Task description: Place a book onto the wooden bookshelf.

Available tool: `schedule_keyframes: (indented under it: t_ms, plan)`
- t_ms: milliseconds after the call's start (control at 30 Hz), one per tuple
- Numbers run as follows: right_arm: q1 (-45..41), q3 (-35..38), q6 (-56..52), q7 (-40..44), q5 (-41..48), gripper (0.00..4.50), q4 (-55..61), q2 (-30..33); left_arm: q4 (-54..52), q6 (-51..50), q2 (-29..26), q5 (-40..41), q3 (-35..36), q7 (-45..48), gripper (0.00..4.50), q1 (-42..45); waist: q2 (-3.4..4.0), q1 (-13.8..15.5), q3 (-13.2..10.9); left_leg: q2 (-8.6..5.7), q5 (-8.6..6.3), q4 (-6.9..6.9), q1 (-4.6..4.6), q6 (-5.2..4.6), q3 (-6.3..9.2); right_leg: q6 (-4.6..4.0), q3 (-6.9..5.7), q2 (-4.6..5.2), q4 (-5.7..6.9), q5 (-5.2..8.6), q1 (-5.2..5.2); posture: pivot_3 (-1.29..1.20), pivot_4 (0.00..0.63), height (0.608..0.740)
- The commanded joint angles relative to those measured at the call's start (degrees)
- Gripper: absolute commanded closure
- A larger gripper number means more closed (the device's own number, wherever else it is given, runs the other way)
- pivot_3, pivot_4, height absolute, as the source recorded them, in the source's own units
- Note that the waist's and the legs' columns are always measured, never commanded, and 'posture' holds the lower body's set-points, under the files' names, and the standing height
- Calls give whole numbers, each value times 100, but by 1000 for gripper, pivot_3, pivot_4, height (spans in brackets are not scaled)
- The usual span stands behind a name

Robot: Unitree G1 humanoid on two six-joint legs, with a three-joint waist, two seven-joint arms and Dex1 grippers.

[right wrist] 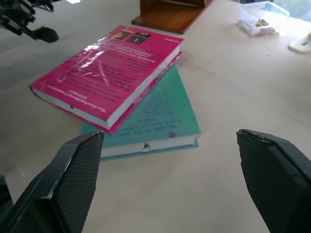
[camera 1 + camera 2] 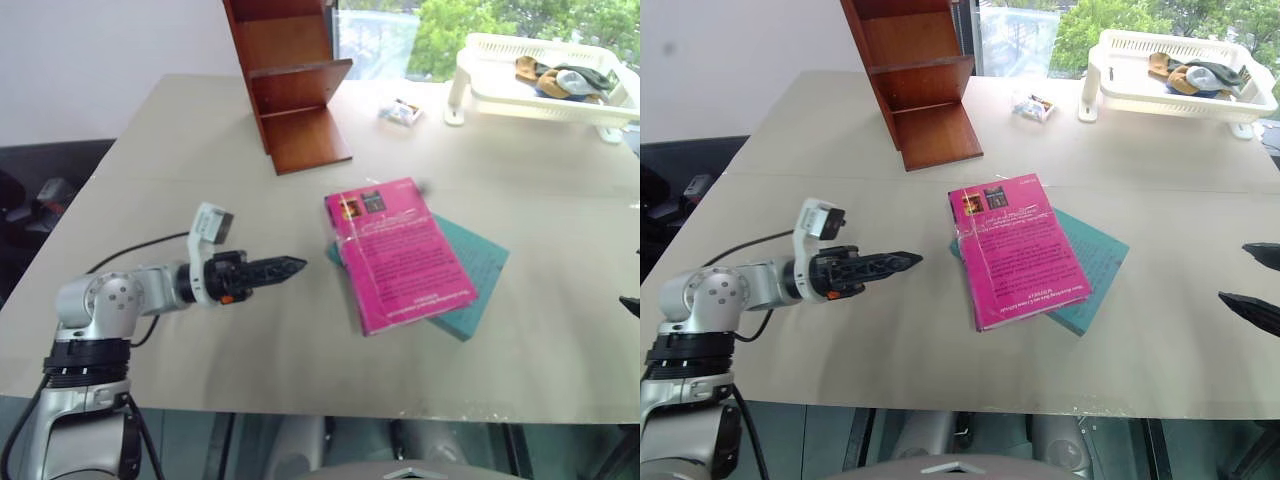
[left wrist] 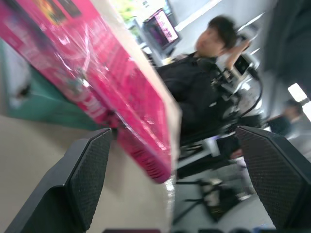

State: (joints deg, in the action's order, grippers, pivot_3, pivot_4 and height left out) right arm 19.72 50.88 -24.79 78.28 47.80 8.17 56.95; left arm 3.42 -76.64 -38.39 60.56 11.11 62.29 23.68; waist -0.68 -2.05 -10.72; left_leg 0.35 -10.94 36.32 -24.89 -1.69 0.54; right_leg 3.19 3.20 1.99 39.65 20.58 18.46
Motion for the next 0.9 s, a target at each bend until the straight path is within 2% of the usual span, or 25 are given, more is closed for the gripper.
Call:
schedule_keyframes:
  t_ms: [33,267,467,667,900]
  plan:
    - [56,468,-309,48,424,0,331,-111,726,-765,551,83,187,-918,29,386,0,44,0,-1,0,0,0,0,0,0,0,1,0,0,-1,0,150,740]
    - [293,693,-514,53,612,0,710,-336,2168,-1229,1383,-496,208,-1985,29,1159,-7,153,-1,-6,0,6,-4,0,5,2,-5,-2,2,0,0,0,150,740]
    - [1116,1432,-1265,365,1235,0,1222,-452,3050,-1068,1893,-764,520,-2317,29,1794,3,202,5,-15,0,5,4,2,16,4,-20,1,-11,2,-20,0,150,740]
    - [1708,2146,-1919,525,1959,0,1939,-379,3142,-1125,2131,-971,361,-2251,29,1960,4,197,10,-15,-1,4,9,3,27,5,-31,11,-28,1,-37,0,150,740]
    - [1741,2197,-1979,424,1985,0,2087,-355,2900,-839,2177,-1138,18,-1865,29,1891,3,285,12,-21,-2,3,2,5,56,6,-62,21,-79,-2,-63,0,150,740]
